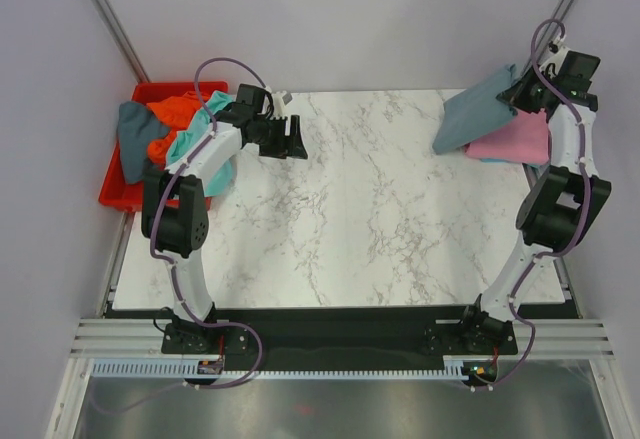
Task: Fold and stack the t-shirts
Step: Neatly place the folded tshirt to the corner
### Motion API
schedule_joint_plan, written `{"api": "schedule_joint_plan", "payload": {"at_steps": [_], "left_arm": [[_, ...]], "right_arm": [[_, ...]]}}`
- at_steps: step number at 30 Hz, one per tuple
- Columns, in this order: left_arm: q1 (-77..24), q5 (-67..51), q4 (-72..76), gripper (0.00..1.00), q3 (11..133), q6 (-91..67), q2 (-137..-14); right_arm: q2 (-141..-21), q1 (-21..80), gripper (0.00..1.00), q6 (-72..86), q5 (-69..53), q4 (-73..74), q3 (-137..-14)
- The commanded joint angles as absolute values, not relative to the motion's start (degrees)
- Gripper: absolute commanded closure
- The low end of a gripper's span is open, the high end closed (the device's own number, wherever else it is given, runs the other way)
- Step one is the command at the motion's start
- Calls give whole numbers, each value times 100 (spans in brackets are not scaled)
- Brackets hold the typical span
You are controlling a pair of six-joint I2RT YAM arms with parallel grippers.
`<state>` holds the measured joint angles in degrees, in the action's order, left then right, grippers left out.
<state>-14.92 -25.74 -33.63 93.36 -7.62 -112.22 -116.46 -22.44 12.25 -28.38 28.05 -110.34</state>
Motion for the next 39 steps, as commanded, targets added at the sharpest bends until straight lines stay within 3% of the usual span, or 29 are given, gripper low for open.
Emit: {"api": "schedule_joint_plan", "payload": {"at_steps": [1,25,39], "left_arm": [[-1538,-2769,-3164,23,9404,-932,-11004],[-1731,-2821,-3129,22,9483,-976,-11074],[-1872,-2742,-3138,21,9264,-870,-10899]], "right_arm": [[-11180,-2346,100,1283,-2944,2540,-11311],[-11188,-3322,100,1485,-3094,2382,-11514],[-11970,-3226,100,695,-2163,2540,-11302]]}}
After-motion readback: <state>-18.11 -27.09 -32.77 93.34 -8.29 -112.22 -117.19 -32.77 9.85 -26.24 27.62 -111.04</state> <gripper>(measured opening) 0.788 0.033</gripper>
